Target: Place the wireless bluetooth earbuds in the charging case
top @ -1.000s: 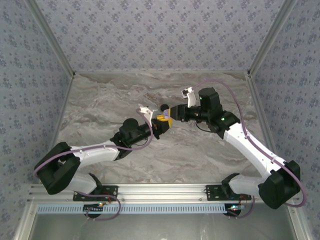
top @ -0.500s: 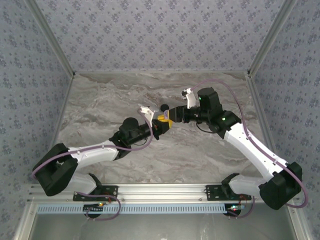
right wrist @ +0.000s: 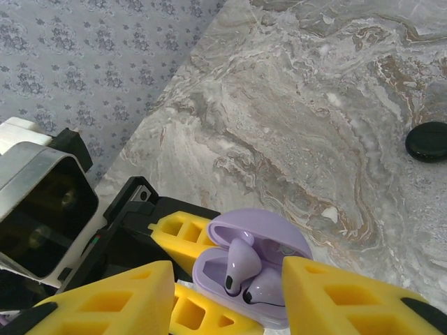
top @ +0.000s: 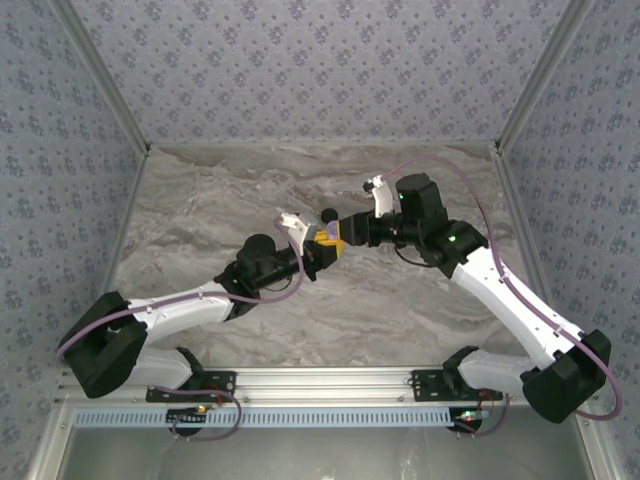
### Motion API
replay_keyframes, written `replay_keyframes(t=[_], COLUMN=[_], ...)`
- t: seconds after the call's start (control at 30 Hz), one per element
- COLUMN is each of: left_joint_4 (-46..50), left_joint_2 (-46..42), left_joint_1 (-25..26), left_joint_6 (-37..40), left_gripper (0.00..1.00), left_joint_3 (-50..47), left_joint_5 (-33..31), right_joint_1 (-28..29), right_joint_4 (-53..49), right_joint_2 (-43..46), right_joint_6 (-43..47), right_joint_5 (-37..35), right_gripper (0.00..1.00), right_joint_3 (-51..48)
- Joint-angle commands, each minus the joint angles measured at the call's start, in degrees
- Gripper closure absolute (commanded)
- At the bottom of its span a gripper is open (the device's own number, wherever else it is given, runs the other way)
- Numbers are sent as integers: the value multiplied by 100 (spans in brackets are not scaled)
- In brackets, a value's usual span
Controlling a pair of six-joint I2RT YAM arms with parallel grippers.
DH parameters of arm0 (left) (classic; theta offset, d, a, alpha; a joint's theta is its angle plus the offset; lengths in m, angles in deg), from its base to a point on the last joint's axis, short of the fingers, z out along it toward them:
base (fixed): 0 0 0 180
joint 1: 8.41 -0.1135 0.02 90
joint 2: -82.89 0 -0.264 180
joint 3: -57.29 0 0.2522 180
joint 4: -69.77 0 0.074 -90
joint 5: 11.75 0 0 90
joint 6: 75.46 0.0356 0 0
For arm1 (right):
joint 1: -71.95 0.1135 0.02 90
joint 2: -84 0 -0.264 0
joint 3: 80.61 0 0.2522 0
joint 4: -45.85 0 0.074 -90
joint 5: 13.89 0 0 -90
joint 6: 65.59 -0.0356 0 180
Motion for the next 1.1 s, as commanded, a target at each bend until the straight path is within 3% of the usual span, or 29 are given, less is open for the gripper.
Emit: replay_keyframes(t=[0.0, 0.23, 1.07], left_joint_4=[36, 73, 127], left_joint_2=[-170, -220, -269], left_joint_1=[26, 27, 25], left_joint_6=[177, 215, 241], left_gripper=[79, 79, 79], left_joint_3=[216, 209, 247], left_joint_5=[160, 241, 433], right_joint_1=[62, 82, 199], right_joint_4=[-174, -207, -224], right_joint_2=[72, -44, -273], right_joint_6=[144, 140, 205], right_joint_5=[-98, -56, 162], right_gripper=[61, 72, 71], right_joint_3=[215, 233, 301])
